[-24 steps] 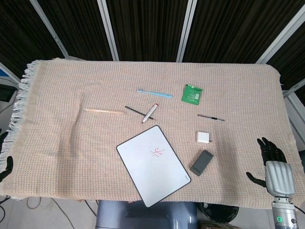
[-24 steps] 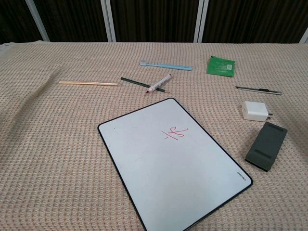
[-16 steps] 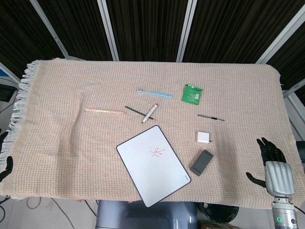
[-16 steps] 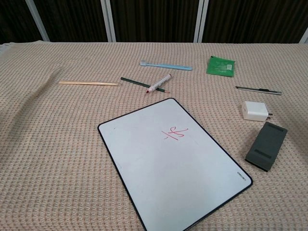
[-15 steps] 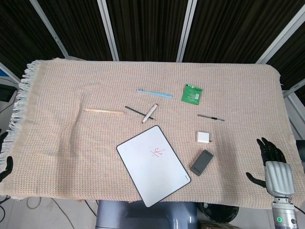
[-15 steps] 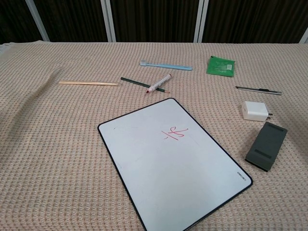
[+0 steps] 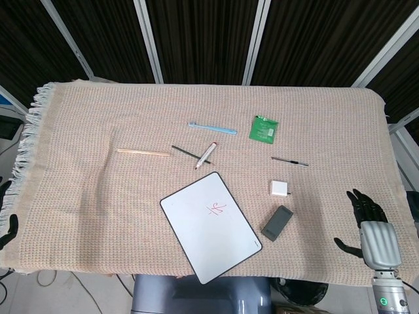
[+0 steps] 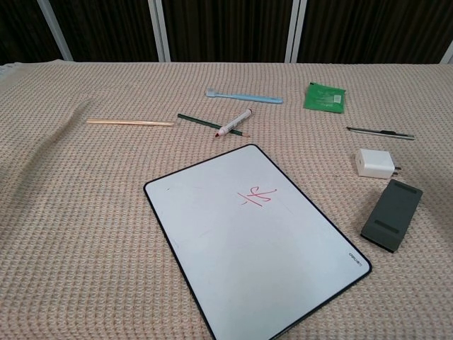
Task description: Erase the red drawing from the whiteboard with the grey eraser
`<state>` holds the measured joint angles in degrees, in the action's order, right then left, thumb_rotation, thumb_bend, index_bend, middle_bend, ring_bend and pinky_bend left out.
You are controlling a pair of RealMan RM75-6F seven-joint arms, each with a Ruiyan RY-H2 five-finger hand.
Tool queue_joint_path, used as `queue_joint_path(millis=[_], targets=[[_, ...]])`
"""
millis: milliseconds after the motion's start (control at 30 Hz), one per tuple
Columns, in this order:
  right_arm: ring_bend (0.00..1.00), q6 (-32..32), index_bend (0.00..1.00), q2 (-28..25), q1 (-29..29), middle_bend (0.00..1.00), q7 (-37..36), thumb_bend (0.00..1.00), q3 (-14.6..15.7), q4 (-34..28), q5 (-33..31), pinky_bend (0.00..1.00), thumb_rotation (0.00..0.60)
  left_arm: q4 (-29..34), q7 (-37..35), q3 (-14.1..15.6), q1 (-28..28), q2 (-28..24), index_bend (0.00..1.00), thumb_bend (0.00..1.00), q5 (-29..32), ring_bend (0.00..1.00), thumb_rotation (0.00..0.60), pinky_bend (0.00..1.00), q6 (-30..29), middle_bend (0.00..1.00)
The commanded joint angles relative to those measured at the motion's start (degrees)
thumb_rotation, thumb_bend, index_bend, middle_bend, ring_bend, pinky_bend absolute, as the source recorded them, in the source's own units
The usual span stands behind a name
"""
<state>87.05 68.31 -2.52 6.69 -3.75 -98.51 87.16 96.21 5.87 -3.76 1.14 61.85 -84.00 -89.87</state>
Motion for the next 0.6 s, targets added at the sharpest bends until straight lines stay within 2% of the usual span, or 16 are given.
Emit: queue_joint_path(millis=[33, 300, 600], targets=[[0.09, -0.5, 0.02, -0.2, -0.5, 0.07, -1.4, 0.15, 0.4, 0.9, 1.3, 0.16, 0.600, 0.0, 0.0, 0.0, 0.0, 0.0, 0.07, 0.53, 0.0, 0.00, 0.600, 0.00, 0.0, 0.00], [0.09, -2.1, 0.02, -0.9, -2.7, 0.07, -7.0, 0.15, 1.6, 4.8, 6.1, 0.16, 0.600, 0.3, -0.1, 0.0, 0.0, 0.0, 0.07, 0.53, 0.0, 0.00, 0.600, 0.00, 0.0, 0.00], [0.09, -9.0, 0.02, -1.3, -11.6, 0.08, -14.8, 0.15, 2.7, 16.7, 15.4, 0.16, 0.600, 0.1, 0.2, -0.2, 0.2, 0.1, 0.07, 0.53, 0.5, 0.00, 0.600, 0.00, 0.4, 0.00]])
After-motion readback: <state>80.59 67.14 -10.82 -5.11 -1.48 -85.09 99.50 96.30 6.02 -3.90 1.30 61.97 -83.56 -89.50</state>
